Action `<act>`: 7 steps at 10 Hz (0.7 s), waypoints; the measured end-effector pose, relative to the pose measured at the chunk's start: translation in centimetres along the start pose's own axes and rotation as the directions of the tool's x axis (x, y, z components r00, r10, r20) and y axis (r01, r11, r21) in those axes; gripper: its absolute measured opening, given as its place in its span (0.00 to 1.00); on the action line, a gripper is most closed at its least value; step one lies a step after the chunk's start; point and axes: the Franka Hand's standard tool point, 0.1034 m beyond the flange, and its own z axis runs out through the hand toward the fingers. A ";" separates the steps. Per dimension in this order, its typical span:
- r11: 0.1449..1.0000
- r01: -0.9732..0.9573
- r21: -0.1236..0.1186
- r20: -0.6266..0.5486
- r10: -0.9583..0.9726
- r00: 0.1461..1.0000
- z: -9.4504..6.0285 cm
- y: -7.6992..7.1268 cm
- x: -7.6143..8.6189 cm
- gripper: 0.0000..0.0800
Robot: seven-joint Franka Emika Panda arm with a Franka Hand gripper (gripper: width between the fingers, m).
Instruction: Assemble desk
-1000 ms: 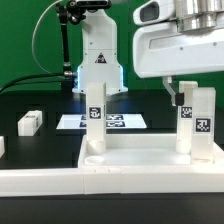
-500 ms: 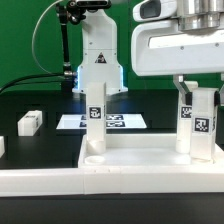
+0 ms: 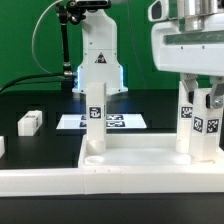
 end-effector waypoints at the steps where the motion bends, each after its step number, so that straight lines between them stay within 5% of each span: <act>1: 0.991 -0.131 0.017 0.032 0.130 0.991 0.0 0.2 0.4 0.36; 3: 0.989 -0.147 0.028 0.035 0.146 0.989 0.0 0.4 0.4 0.36; 4: 0.991 -0.133 0.029 0.035 0.132 0.991 0.1 0.4 0.5 0.47; 5: 0.997 -0.077 0.027 0.024 0.077 0.997 0.1 0.4 0.5 0.47; 7: 0.953 0.301 0.018 -0.009 -0.301 0.954 0.3 0.5 -0.1 0.77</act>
Offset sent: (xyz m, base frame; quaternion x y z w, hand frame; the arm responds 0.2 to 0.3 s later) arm 0.0000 0.0000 0.0000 0.0000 0.0000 -0.0650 0.9979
